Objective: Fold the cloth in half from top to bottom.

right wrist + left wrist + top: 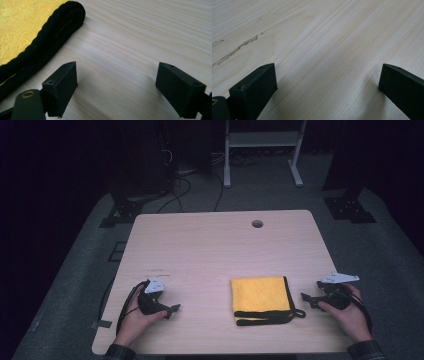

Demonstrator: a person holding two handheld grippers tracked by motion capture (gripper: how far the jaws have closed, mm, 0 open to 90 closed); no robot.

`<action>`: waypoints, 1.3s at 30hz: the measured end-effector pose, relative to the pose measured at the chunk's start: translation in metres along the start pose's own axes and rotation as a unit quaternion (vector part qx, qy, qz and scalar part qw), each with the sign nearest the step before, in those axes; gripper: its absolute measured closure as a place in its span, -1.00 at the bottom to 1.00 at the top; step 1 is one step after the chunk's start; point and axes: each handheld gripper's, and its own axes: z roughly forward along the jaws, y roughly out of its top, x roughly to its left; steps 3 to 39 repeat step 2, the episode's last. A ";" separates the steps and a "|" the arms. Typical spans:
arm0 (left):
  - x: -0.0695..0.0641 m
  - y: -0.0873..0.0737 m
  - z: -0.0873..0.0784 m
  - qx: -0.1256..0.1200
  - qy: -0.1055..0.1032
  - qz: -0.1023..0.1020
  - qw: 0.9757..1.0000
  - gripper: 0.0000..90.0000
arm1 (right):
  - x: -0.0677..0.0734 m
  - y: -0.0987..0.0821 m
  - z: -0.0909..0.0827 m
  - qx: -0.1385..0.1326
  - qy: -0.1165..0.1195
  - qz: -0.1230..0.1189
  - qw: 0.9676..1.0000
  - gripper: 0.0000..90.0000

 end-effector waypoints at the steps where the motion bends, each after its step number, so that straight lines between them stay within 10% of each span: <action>1: 0.000 0.000 0.000 0.000 0.000 0.000 1.000 -0.99 | 0.000 0.000 0.000 -0.001 0.000 0.000 1.000 -0.65; 39: 0.000 0.000 0.000 0.000 0.000 0.000 1.000 -0.99 | 0.001 0.000 0.000 -0.002 -0.001 0.002 1.000 -0.66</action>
